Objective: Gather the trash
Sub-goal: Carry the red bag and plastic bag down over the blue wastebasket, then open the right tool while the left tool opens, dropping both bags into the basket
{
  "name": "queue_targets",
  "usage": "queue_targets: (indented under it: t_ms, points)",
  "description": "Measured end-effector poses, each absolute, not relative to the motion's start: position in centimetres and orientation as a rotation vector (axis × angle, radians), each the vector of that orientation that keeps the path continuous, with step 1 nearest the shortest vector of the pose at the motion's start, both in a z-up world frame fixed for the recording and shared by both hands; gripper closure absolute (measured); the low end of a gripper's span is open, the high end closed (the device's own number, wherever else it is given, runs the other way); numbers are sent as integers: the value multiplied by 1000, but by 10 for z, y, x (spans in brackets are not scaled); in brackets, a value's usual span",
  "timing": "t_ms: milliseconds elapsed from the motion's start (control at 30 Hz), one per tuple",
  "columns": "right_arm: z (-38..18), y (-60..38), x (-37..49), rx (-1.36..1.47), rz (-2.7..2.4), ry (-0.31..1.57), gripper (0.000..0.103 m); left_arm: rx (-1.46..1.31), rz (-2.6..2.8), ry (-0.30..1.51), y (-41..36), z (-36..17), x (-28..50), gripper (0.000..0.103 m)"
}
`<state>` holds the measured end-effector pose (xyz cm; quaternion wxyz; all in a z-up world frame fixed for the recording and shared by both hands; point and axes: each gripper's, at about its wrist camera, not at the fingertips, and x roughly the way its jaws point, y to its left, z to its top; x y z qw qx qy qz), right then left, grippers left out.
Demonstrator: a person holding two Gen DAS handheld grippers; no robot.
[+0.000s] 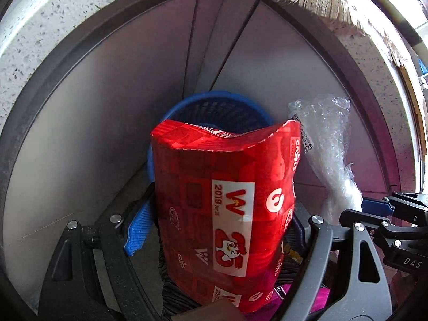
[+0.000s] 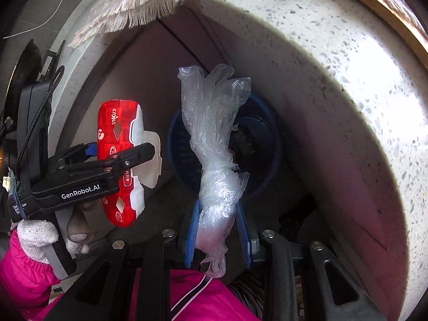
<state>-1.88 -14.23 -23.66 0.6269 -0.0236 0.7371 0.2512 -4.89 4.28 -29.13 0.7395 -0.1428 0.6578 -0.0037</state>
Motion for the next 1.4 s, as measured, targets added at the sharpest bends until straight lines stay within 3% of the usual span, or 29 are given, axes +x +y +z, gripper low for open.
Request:
queue_targets:
  t_ms: [467, 533, 600, 700, 1400]
  points:
    - [-252, -120, -8, -48, 571, 1698, 72, -303, -11, 1453, 44, -289, -46, 17]
    - [-249, -118, -4, -49, 580, 1685, 68, -300, -9, 1451, 43, -289, -46, 17]
    - [-242, -119, -3, -49, 587, 1671, 51, -300, -11, 1448, 41, -288, -46, 17]
    - [-238, -116, -2, -40, 593, 1651, 40, -294, -5, 1460, 40, -288, -44, 17]
    - [-216, -150, 6, 23, 598, 1635, 39, -248, -17, 1468, 29, -277, -32, 17]
